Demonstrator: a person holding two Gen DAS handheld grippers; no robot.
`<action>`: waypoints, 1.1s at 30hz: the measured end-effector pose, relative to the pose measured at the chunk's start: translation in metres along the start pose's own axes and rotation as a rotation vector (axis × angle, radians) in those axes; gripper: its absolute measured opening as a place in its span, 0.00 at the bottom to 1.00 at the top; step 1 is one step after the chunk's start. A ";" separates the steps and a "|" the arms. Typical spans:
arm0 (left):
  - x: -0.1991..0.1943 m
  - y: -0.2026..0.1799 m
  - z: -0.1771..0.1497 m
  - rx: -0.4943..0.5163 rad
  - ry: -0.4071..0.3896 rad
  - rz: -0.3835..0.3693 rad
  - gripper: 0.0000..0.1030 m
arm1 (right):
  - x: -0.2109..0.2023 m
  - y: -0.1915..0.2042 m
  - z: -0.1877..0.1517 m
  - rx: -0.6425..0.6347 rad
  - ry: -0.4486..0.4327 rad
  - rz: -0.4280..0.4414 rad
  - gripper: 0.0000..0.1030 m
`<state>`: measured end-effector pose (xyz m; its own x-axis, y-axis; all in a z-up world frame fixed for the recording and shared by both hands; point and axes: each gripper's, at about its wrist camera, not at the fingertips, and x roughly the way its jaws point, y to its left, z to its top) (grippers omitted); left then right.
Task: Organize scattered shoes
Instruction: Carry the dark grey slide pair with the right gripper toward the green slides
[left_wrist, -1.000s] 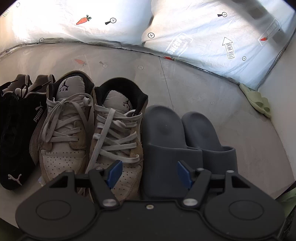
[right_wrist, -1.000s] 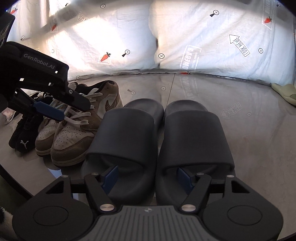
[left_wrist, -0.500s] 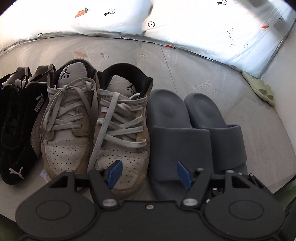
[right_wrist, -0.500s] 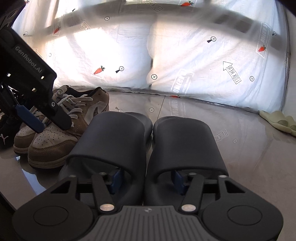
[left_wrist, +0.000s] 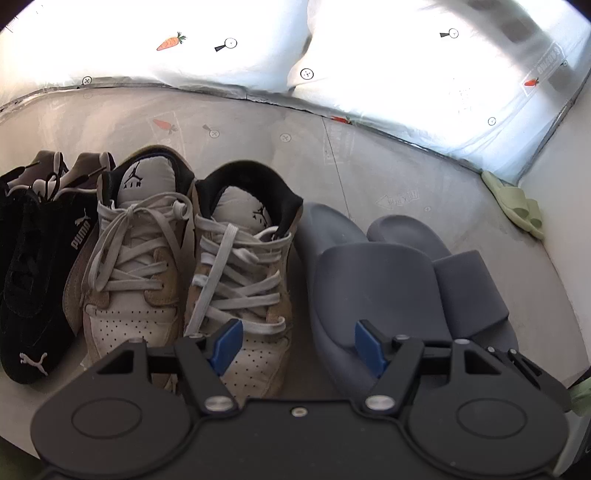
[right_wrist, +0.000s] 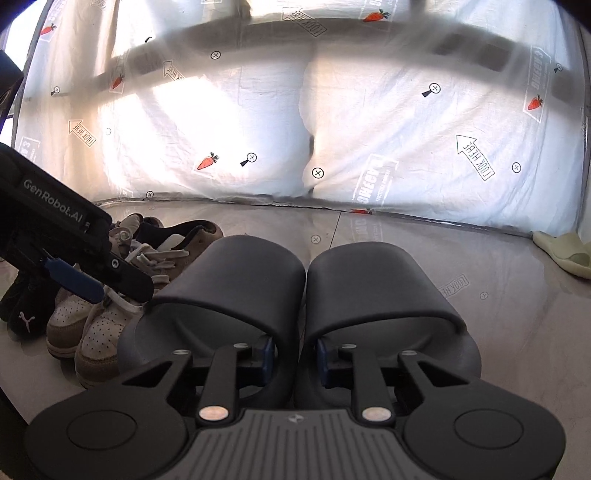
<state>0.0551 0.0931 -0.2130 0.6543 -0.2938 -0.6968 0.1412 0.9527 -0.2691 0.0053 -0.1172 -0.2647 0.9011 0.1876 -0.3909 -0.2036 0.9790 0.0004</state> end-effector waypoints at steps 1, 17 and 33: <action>-0.002 -0.001 0.003 -0.002 -0.013 -0.008 0.66 | -0.001 -0.001 0.001 -0.010 -0.002 -0.008 0.24; 0.012 -0.054 0.026 -0.010 -0.082 -0.063 0.66 | -0.015 -0.097 0.028 0.079 -0.051 -0.201 0.25; 0.073 -0.226 0.048 -0.013 -0.109 -0.042 0.66 | 0.013 -0.310 0.037 0.103 -0.027 -0.230 0.26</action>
<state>0.1072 -0.1405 -0.1710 0.7250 -0.3230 -0.6084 0.1609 0.9382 -0.3063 0.0947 -0.4156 -0.2361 0.9294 -0.0406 -0.3669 0.0470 0.9989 0.0086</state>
